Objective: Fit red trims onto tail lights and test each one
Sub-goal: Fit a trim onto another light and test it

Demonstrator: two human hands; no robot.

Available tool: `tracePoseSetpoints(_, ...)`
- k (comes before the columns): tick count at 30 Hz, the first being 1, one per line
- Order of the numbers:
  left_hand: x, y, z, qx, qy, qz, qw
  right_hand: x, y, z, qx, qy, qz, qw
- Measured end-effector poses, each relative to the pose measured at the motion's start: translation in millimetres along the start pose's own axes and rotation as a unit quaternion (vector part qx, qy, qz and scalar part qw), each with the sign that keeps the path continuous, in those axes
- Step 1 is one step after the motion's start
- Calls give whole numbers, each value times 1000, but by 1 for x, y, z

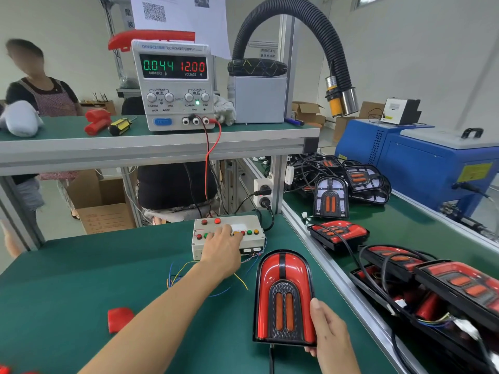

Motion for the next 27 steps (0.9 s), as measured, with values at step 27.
tracePoseSetpoints(27,-14,-19,14,-6,-33,6,999,-2,-2,6,13,0,4,1000)
Point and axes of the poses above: each hand's wrist, its own y-axis away from the middle knuckle, its own x-axis out of the back of the hand, z = x × y, the point moved 2 cm from there along -y, towards the middle knuckle, and after that the axes turned 6 degrees about y, right-handed, at the moved point
